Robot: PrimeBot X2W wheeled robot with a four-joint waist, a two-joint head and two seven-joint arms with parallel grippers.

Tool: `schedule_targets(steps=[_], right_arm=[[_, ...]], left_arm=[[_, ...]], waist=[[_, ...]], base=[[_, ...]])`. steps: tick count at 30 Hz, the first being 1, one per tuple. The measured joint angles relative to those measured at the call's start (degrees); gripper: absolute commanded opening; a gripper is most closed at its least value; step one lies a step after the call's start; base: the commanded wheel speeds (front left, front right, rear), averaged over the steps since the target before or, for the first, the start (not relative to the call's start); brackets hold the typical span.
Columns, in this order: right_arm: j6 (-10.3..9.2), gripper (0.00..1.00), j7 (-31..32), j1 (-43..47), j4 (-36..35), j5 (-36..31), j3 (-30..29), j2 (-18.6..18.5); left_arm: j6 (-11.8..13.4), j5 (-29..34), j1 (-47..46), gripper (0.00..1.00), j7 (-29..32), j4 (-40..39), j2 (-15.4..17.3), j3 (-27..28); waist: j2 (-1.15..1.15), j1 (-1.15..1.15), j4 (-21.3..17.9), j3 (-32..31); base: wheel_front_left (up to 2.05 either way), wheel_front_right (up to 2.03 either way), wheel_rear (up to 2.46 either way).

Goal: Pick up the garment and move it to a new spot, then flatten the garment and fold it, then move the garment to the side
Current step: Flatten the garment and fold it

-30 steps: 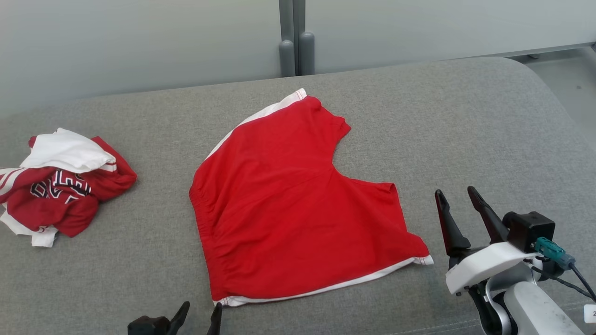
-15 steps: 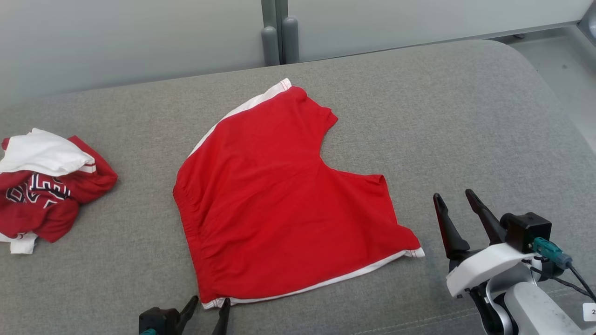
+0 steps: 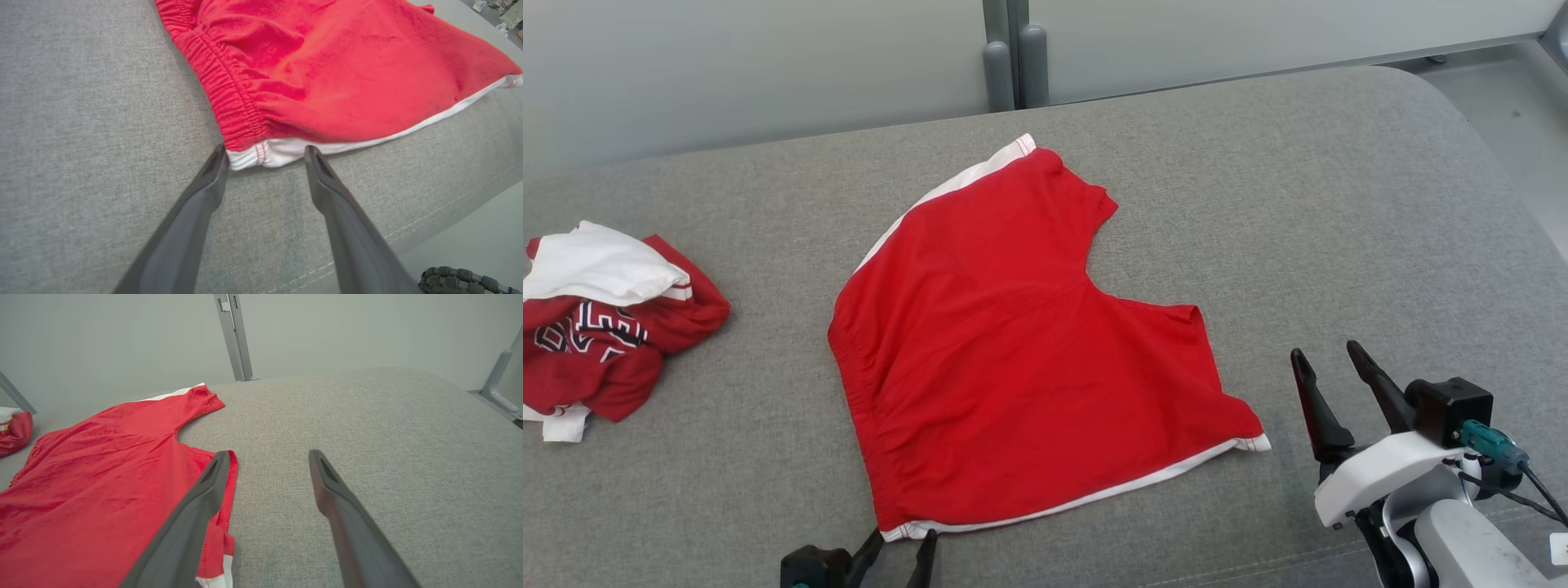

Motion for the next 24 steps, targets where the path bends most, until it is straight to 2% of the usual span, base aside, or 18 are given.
schedule_targets(steps=[1,2,3,10,14,19,24], right_arm=[[0.01,1.00,0.00,0.01,0.16,0.00,0.01,-0.07],[0.01,1.00,0.00,0.01,0.27,0.00,0.01,-0.08],[0.02,1.00,0.00,0.01,0.38,0.00,0.01,-0.08],[0.64,1.00,0.00,0.04,1.86,-0.01,0.57,-0.20],[1.81,1.00,0.02,0.09,3.13,-1.43,2.40,-1.49],[3.75,1.00,0.46,0.09,4.86,-6.73,6.34,-5.00],[5.67,1.00,1.21,0.07,6.53,-8.10,9.31,-5.53]], left_arm=[[-0.32,0.00,-0.01,0.21,-0.01,0.13,0.00,-0.02],[-0.38,0.02,-0.02,0.08,-0.09,0.24,0.00,-0.04],[-0.38,0.14,-0.02,0.00,-0.11,0.34,0.01,-0.04],[-0.46,0.58,-0.07,0.00,-1.11,0.47,0.02,-0.16],[-0.48,0.86,-0.15,0.00,-1.78,0.27,0.02,-0.11],[-0.47,0.96,-1.55,0.00,-2.54,-1.10,0.03,0.64],[-0.44,1.26,-2.69,0.00,-3.02,-1.65,0.05,1.40]], waist=[[0.00,0.00,0.10,-0.01],[0.00,0.00,0.19,-0.02],[0.00,0.00,0.28,-0.04],[0.00,0.00,0.87,-0.19],[0.00,0.00,1.21,-0.22],[0.00,0.00,1.93,0.24],[0.00,0.00,2.86,0.99]], base=[[0.00,0.00,0.00],[0.00,0.00,0.00],[0.00,0.00,0.00],[0.00,0.00,0.00],[0.00,0.00,0.00],[0.00,0.00,0.00],[0.00,0.00,0.00]])
